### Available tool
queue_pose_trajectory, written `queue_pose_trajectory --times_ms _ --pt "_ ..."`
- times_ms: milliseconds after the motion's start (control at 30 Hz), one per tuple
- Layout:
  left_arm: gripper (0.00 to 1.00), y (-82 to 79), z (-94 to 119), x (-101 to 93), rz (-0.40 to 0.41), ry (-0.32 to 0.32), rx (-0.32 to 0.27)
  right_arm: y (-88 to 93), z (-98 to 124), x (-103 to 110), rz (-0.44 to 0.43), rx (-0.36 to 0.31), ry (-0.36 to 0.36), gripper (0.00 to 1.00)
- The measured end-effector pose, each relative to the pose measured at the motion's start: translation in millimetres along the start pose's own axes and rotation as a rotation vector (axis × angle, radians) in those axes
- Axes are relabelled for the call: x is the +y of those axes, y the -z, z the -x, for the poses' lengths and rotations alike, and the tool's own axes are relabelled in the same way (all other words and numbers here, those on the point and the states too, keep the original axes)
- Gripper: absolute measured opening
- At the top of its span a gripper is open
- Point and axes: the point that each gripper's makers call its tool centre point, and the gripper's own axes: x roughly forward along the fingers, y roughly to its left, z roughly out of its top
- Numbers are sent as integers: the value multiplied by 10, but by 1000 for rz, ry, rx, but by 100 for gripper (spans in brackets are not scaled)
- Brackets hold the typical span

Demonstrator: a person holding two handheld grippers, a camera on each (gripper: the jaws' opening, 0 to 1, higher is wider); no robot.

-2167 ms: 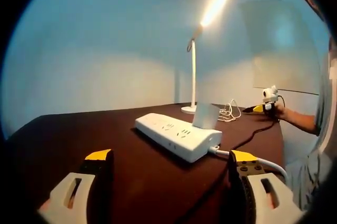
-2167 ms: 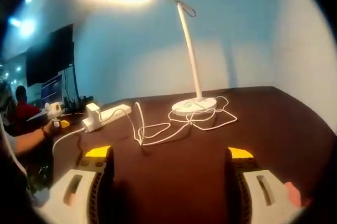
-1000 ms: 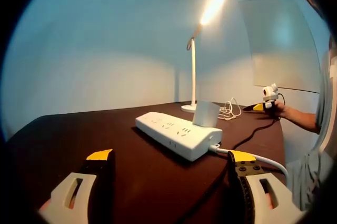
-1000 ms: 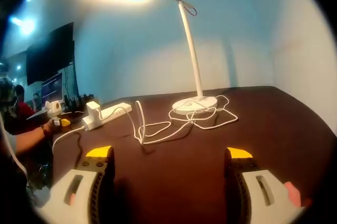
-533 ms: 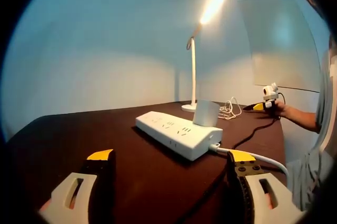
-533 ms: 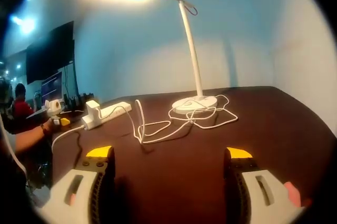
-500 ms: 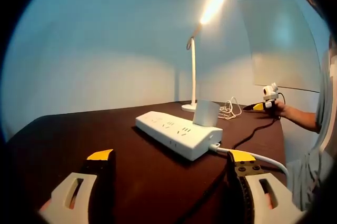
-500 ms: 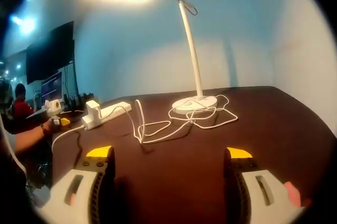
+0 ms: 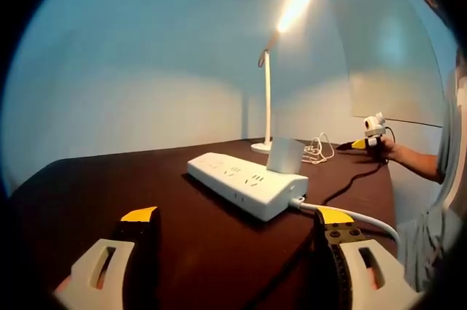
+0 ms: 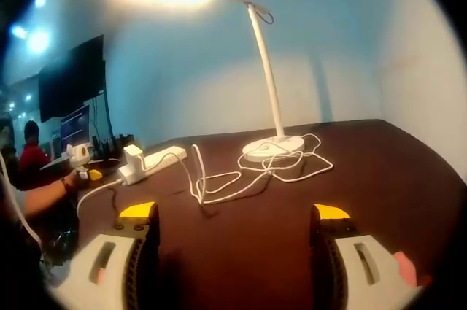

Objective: Insert the desk lamp plug into the socket, turn on the power strip switch, turn on the lamp switch, then turn off the lamp switch, turn off the power strip switch, and remove the plug from the socket.

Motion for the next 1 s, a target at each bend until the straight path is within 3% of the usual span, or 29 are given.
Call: queue_pose_trajectory --times_ms 167,533,767,1000 --pt "82 5 0 1 -4 1 2 -41 -25 -7 -4 -2 -2 85" --pt "82 -22 12 -4 -8 4 -12 -165 -46 -25 37 6 -7 71" --pt "82 -37 20 -17 -10 6 -21 -197 -58 28 44 10 -25 54" --pt "82 -33 18 -14 -11 8 -21 -217 -62 62 50 13 -36 45"
